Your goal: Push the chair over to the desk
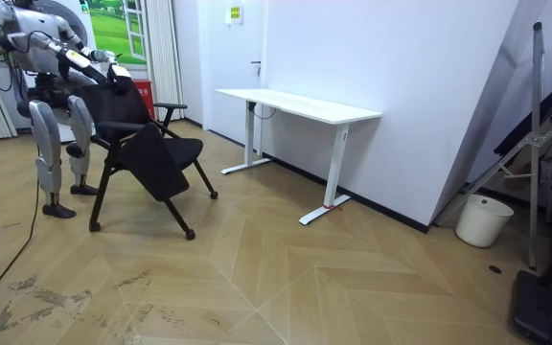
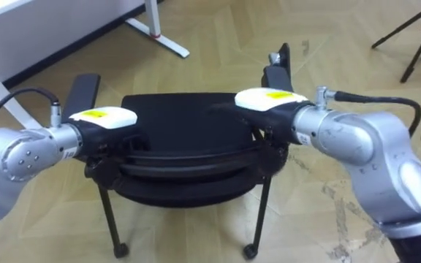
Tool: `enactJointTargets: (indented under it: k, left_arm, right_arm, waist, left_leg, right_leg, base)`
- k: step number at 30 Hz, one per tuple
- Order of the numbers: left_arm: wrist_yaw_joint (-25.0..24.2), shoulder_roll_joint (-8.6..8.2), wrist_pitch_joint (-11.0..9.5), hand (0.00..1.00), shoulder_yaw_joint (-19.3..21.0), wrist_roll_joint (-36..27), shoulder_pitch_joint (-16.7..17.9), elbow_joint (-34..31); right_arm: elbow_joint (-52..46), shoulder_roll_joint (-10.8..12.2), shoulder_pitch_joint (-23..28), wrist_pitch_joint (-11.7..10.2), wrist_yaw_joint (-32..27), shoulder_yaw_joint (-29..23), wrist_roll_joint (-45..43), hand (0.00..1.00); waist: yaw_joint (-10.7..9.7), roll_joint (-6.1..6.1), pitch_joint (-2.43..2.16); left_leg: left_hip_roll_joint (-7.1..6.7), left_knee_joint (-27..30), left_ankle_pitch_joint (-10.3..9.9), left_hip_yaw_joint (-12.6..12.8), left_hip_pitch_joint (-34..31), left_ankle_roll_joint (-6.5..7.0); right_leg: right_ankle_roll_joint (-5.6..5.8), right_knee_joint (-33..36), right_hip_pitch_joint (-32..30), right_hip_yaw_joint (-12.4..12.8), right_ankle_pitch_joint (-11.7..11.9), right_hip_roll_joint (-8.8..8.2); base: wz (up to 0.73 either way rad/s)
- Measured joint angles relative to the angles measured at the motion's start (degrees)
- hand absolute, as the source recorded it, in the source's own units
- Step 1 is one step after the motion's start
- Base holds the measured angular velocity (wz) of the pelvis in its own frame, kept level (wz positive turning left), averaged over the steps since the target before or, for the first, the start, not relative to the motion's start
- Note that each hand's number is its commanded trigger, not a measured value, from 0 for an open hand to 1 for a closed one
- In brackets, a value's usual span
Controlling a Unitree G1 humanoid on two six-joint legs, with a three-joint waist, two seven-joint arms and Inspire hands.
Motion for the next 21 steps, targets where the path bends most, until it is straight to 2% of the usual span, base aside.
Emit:
enactJointTargets:
  k: [5, 11, 17, 21]
  left_arm:
    - [-0.5, -0.01, 0.6, 1.00, 0.7, 0.5, 0.0, -0.1]
    - [-0.6, -0.01, 1.8, 1.00, 0.9, 0.6, 0.0, -0.1]
    - [-0.9, -0.14, 2.3, 1.00, 0.9, 1.1, 0.0, -0.1]
    - [-1.0, -0.16, 2.3, 1.00, 0.9, 1.2, 0.0, -0.1]
  right_arm:
    - [-2.3, 0.0, -1.6, 0.0, 6.3, -2.2, 6.0, 0.00]
    - [-2.4, 0.1, -4.7, 0.5, 11.4, -2.4, 12.4, 0.00]
    - [-2.6, 0.3, -7.5, 1.3, 16.1, -2.6, 12.8, 0.00]
    - [-2.6, 0.3, -7.5, 1.2, 16.0, -2.6, 13.0, 0.00]
  waist:
    - [-0.2, -1.11, 0.02]
    - [-1.3, -1.24, 0.01]
    - [-1.5, -1.49, -0.07]
    - [-1.6, -1.49, -0.06]
  left_leg:
    - [-0.04, 0.0, 0.0, 0.0, -0.1, 0.00]
    - [-0.17, 0.1, 0.0, -0.2, -0.3, 0.00]
    - [-0.17, 0.1, 0.0, -0.2, -0.2, 0.00]
    - [-0.17, 0.1, 0.0, 0.1, 0.0, 0.00]
  right_leg:
    - [0.10, -0.1, -0.1, -0.1, -0.4, -0.02]
    - [0.11, -0.1, -0.1, -0.4, -0.4, -0.23]
    - [0.10, 0.0, -0.1, -0.3, -0.4, -0.24]
    - [0.10, 0.0, 0.0, -0.1, -0.4, -0.22]
  base:
    - [0.00]
    - [0.03]
    - [0.00]
    - [-0.02]
